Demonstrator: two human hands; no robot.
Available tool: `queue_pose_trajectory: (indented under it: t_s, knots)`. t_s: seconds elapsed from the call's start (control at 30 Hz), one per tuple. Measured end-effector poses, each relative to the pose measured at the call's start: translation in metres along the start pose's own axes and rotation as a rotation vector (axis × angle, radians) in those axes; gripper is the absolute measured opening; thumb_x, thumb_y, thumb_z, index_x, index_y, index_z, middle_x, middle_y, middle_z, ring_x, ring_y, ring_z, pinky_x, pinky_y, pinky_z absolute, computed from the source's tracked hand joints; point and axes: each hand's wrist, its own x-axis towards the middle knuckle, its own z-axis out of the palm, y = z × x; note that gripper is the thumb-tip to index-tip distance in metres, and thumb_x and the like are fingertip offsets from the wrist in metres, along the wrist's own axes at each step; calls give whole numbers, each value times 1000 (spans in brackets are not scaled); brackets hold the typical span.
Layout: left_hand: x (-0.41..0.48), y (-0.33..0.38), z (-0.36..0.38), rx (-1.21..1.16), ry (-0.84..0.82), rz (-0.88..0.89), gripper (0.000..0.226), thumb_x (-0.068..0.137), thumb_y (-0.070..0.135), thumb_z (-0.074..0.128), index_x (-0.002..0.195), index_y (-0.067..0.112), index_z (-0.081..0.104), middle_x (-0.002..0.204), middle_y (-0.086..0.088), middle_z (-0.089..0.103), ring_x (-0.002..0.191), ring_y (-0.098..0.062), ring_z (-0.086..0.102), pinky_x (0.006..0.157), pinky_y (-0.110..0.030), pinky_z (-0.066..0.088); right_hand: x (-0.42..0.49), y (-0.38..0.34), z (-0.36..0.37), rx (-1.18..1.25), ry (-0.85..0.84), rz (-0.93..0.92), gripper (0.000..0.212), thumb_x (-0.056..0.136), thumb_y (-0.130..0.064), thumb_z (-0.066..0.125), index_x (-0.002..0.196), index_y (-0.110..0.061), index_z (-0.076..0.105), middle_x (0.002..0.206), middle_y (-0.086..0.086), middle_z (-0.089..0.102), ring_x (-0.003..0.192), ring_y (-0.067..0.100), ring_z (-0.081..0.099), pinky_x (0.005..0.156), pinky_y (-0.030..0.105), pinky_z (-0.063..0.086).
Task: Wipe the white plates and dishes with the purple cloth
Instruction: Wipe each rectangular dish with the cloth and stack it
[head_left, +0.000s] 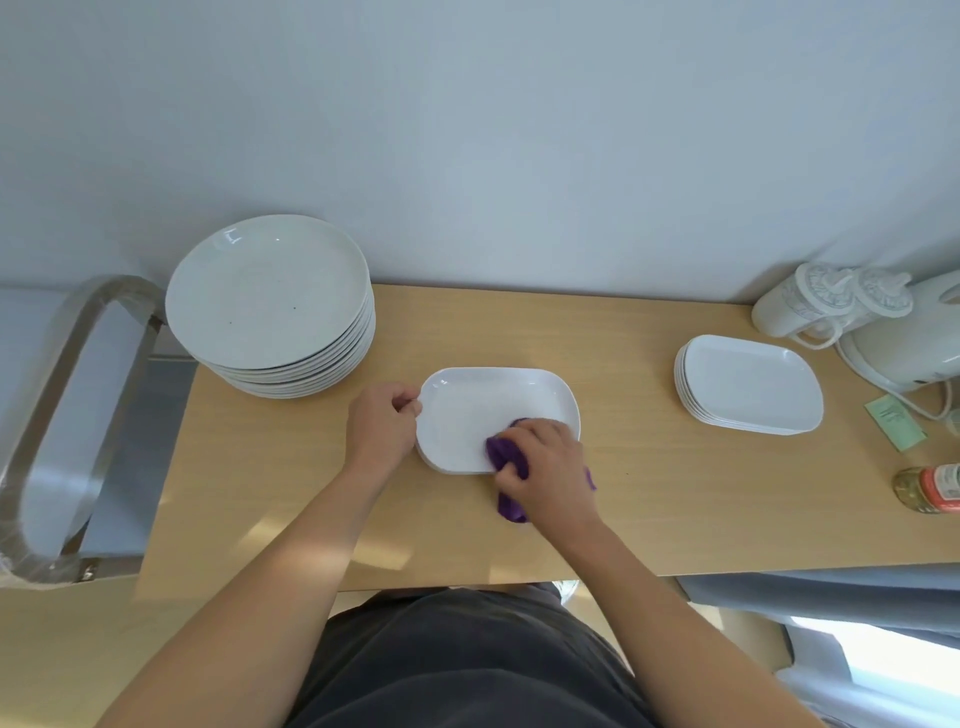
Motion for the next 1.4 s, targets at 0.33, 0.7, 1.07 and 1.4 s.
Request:
queue_pose_trajectory:
  t_s: [0.33,0.7,1.07,1.4]
  knots:
    - [4,-1,-3,-70,-33,-72,22,90,6,67,110,10,75,107,-1,72,97,-14,62,90,-26,47,47,-27,31,5,-14,329,47,95,-13,53,142,-10,50,153,9,41,150,33,21,123,47,15]
    - [-6,2,1,-35,19,-13,19,90,7,63,100,13,78,88,7,71,87,-13,63,75,-22,42,18,-29,24,44,-83,-151,36,75,-22,53,105,-12,72,106,2,65,104,29,60,92,43,49]
    - [-2,0,-3,16,1,-17,14,90,12,65,101,16,74,86,9,65,89,-16,62,78,-27,44,-7,18,4,-181,171,206,47,72,6,70,117,-9,67,124,12,60,123,38,49,103,54,46]
    - [-6,3,-4,115,7,23,21,89,13,60,105,17,73,93,2,71,92,-22,65,77,-31,49,-8,-18,-5,264,-119,39,43,75,-16,60,116,-22,70,119,-9,61,117,14,51,102,27,40]
